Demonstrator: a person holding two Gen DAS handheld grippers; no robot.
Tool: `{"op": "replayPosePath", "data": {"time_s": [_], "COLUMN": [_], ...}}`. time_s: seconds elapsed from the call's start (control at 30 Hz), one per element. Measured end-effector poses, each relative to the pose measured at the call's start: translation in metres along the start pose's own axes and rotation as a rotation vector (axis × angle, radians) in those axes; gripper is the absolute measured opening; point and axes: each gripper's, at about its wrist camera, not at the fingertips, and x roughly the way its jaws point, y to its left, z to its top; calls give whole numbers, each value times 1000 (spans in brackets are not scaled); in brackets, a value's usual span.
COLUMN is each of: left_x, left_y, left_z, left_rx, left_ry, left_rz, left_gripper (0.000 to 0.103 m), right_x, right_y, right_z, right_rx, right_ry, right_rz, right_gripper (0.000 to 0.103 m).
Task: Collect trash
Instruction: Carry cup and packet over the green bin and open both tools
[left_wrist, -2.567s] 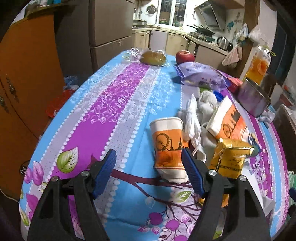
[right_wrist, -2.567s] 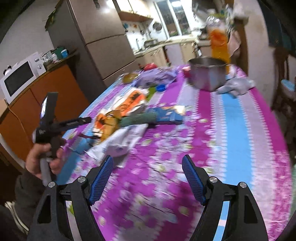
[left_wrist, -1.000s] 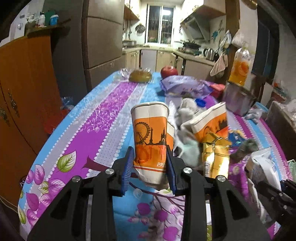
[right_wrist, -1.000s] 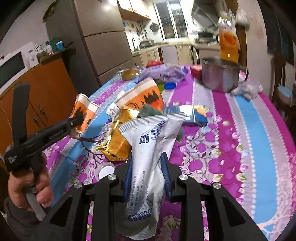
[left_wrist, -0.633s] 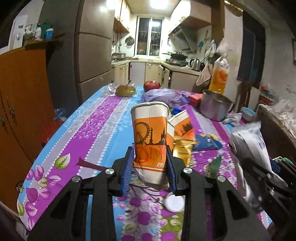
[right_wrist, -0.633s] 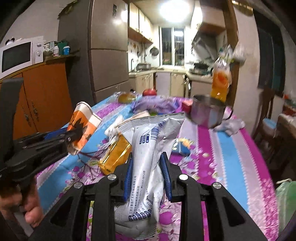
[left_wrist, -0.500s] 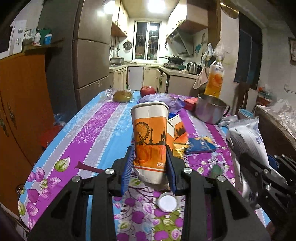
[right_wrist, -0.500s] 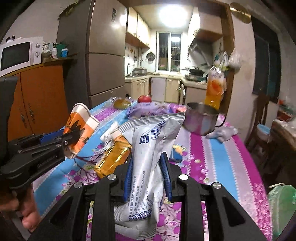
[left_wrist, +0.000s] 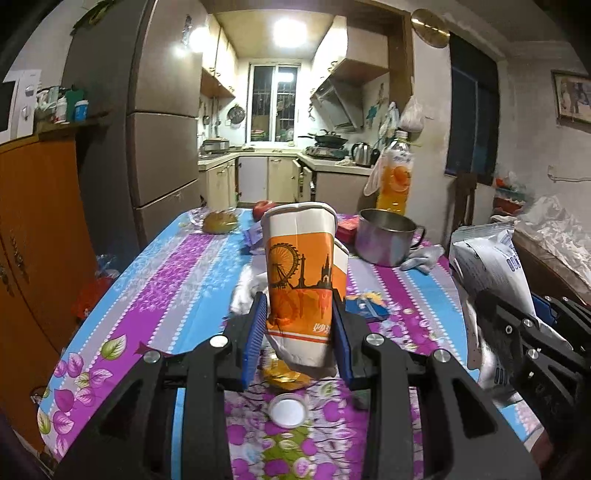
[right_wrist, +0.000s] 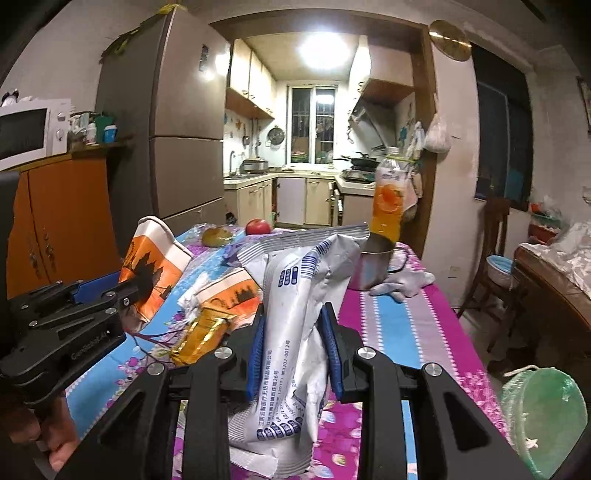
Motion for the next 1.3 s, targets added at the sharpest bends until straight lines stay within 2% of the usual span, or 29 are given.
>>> {"op": "replayPosePath", "data": {"time_s": [0.33, 0.6, 0.8, 1.03, 1.3], "left_x": [3, 3, -1, 11, 40], "left_y": [-69, -137, -205, -278, -361], "left_z": [2, 3, 6, -3, -25], "left_rx": [65, 126, 181, 240, 323], "left_ry": [3, 1, 7, 86, 264], "left_rz": [-108, -210, -320, -436, -547], "left_gripper": [32, 32, 33, 33, 33], "right_x": [-41, -86, -120, -143, -121], "right_y": [-75, -156, -224, -306, -394], "right_z": [-9, -18, -24, -40, -71], "right_rx": [60, 132, 175, 246, 381], "right_ry": [-1, -4, 7, 92, 259], "right_rz": [-132, -243, -340, -415, -403], "right_gripper": [30, 30, 30, 30, 30]}}
